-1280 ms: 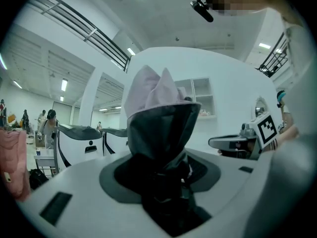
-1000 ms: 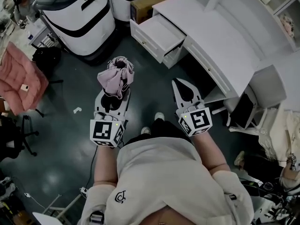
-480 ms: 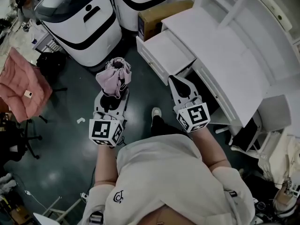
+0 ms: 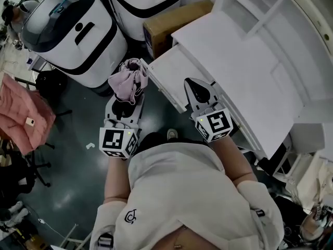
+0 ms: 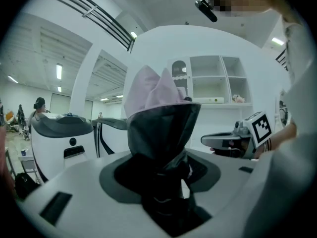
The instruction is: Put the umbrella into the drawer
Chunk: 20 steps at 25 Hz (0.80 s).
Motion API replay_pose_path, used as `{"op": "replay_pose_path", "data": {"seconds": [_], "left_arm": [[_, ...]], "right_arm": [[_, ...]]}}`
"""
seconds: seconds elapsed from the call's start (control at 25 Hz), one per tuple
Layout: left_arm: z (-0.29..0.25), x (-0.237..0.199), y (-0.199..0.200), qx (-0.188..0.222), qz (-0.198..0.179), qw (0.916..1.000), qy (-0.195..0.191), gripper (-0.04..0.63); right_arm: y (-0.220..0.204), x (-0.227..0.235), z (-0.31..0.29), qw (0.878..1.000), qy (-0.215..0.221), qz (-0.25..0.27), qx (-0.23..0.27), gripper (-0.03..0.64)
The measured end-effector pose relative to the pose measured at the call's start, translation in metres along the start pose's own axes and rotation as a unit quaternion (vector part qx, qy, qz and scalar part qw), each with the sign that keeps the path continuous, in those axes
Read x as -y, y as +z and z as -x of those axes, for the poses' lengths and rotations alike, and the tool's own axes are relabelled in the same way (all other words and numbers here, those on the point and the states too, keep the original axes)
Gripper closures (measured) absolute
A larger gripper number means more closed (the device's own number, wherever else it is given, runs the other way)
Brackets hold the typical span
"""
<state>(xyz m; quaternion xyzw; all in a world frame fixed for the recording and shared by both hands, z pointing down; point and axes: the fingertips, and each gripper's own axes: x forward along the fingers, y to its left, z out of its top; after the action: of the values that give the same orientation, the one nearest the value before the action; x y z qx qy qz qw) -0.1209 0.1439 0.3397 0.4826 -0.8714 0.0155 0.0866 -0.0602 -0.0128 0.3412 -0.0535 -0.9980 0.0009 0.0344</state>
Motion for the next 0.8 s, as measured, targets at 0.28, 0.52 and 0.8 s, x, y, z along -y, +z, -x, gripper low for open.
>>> {"op": "replay_pose_path", "data": {"seconds": [0.28,0.52,0.8], "left_arm": [[-0.099,-0.002,-0.003,-0.028,-0.018,0.9944,-0.100,0.367],[-0.184,-0.006,-0.015,-0.064,-0.045,0.9741,-0.212,0.367],[-0.255,0.010,-0.057,-0.132,-0.083,0.9194,-0.361,0.367]], "right_arm": [[-0.031,0.061,-0.019,0.995,-0.085,-0.024,-0.035,0.611],[-0.028,0.112,-0.040,0.983,-0.184,-0.004,-0.015,0.611],[-0.058,0.144,-0.047,0.949,-0.310,-0.050,-0.033,0.611]]}}
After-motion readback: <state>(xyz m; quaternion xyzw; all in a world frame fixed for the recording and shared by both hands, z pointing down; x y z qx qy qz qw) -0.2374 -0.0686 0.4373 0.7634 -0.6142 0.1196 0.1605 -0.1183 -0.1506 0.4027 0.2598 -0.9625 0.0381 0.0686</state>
